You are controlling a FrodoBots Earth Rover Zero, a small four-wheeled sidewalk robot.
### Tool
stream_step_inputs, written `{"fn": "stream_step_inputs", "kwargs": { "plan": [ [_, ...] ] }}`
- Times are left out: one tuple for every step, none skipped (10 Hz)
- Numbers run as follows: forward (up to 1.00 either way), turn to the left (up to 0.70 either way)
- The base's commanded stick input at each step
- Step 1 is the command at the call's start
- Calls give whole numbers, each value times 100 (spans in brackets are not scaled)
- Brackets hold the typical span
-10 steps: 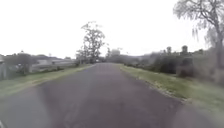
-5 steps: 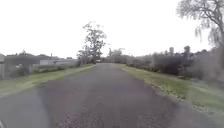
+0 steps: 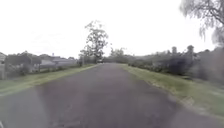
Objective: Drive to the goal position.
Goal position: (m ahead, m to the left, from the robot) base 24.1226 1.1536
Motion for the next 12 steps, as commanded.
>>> {"fn": "stream_step_inputs", "kwargs": {
  "plan": [
    [70,0],
    [70,0],
    [70,0],
    [70,0],
    [70,0],
    [70,0],
    [70,0],
    [70,0],
    [70,0],
    [70,0],
    [70,0],
    [70,0]
  ]
}}
